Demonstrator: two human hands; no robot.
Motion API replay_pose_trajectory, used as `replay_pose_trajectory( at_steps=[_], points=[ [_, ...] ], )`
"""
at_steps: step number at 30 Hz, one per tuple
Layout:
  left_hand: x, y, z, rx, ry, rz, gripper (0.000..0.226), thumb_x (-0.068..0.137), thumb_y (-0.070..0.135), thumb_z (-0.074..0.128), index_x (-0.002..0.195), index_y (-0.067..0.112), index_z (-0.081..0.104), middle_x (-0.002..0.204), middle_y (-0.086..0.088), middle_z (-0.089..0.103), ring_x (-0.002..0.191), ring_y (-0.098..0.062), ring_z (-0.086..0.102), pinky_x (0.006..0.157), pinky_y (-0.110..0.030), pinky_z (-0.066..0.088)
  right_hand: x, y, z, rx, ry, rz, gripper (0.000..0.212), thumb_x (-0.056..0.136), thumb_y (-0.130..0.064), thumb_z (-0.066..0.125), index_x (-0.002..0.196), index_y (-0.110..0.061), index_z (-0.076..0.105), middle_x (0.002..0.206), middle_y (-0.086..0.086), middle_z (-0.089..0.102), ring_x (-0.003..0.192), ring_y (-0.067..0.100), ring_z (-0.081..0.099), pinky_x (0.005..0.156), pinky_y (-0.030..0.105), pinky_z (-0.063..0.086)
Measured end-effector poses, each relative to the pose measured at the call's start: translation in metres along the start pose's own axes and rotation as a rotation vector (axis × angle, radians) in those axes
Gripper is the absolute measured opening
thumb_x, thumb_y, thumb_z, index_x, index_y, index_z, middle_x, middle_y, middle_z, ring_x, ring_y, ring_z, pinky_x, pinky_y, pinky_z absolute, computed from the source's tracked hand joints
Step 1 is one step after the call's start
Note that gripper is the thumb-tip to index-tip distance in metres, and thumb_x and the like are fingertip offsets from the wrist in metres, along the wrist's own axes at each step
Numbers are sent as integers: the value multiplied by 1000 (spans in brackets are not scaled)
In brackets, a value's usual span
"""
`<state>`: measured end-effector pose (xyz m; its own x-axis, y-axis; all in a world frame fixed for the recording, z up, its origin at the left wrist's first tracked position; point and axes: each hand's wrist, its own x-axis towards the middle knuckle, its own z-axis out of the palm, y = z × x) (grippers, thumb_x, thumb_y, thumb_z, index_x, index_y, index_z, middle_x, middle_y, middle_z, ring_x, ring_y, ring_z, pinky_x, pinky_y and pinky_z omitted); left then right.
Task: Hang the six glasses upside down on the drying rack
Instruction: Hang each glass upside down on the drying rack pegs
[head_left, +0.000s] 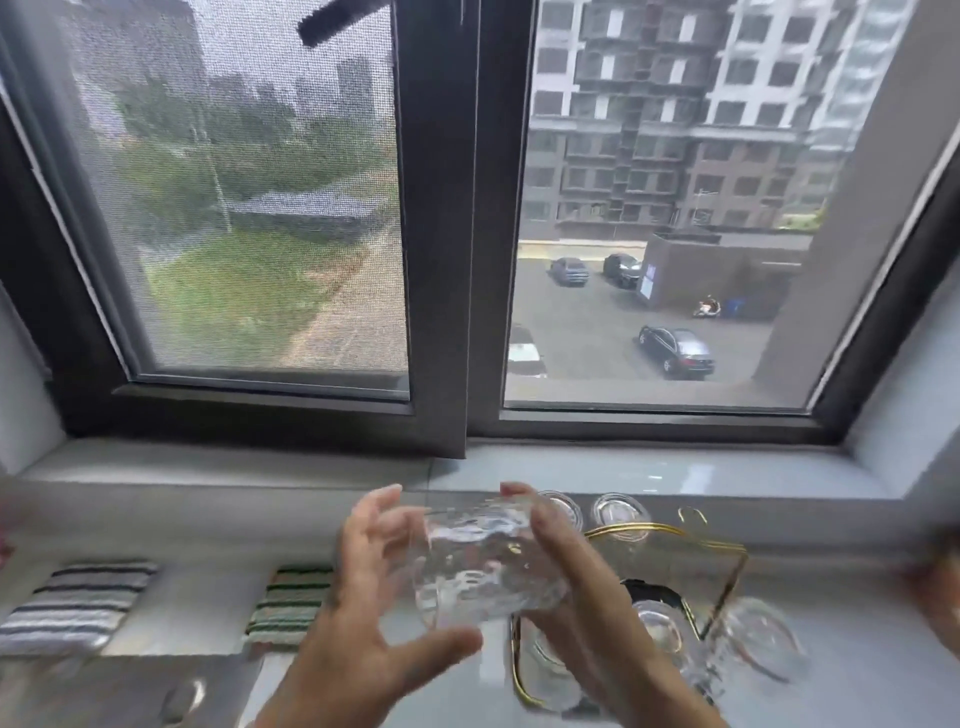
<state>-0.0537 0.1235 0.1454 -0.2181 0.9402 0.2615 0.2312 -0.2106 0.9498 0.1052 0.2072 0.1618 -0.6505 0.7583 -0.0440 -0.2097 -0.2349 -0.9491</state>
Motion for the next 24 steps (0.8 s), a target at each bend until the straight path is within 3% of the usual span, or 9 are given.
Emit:
replay_pose_trajectory(
  at_steps=[2, 4, 7, 10, 14, 19, 22, 24],
  points=[
    [5, -3, 6, 82, -89, -18, 109, 40, 51, 84, 126, 50, 17, 134, 29, 36, 122, 16, 38, 99, -17, 37, -10, -30, -37, -237, 221, -110, 56, 67, -44, 58, 119, -24, 48, 116, 7, 61, 98, 18, 63, 89, 37, 48],
    [4, -16, 4, 155, -129, -64, 97, 54, 44, 84, 124, 50, 17, 136, 26, 35, 119, 21, 35, 93, -8, 38, -11, -66, -77, -609, 477, -185, 73, 62, -46, 59, 126, -16, 40, 122, -1, 49, 101, 9, 57, 82, 23, 46],
    [-2, -41, -2, 280, -104, -112, 81, 68, 21, 79, 117, 50, 21, 133, 12, 44, 114, 21, 37, 84, 0, 40, 2, -100, -144, -1083, 701, -133, 77, 66, -45, 69, 121, -1, 40, 121, 14, 51, 109, 26, 50, 82, 32, 38],
    [-6, -55, -5, 334, -89, -162, 75, 71, 15, 77, 116, 53, 30, 128, 9, 48, 110, 25, 38, 80, -4, 43, 27, -93, -188, -1243, 689, 70, 72, 69, -29, 76, 122, 3, 38, 128, 25, 46, 114, 34, 47, 90, 36, 40],
    [-13, -65, -2, 364, -76, -219, 73, 70, 18, 78, 113, 46, 26, 122, 11, 51, 104, 21, 47, 80, -5, 46, 60, -60, -220, -1320, 612, 252, 79, 64, -34, 79, 121, 2, 38, 130, 24, 44, 114, 34, 47, 90, 36, 42],
    [-18, -73, 11, 349, -135, -326, 74, 71, 26, 76, 119, 42, 22, 123, 14, 47, 103, 12, 55, 79, -5, 43, 83, -29, -239, -1334, 482, 416, 75, 57, -40, 84, 105, -4, 39, 108, 18, 48, 94, 27, 49, 64, 29, 37],
    [-14, -72, 22, 295, -213, -440, 80, 58, 47, 67, 125, 36, 23, 125, 17, 41, 104, 14, 46, 75, 2, 40, 91, -14, -246, -1376, 435, 538, 94, 55, -44, 83, 119, 2, 32, 124, 21, 50, 111, 33, 50, 79, 31, 41],
    [-15, -75, 28, 318, -243, -451, 72, 61, 48, 64, 120, 38, 23, 127, 17, 40, 106, 14, 42, 75, 2, 39, 91, -7, -250, -1374, 422, 573, 102, 51, -47, 84, 122, 1, 29, 127, 21, 48, 112, 33, 49, 79, 31, 39]
  ],
)
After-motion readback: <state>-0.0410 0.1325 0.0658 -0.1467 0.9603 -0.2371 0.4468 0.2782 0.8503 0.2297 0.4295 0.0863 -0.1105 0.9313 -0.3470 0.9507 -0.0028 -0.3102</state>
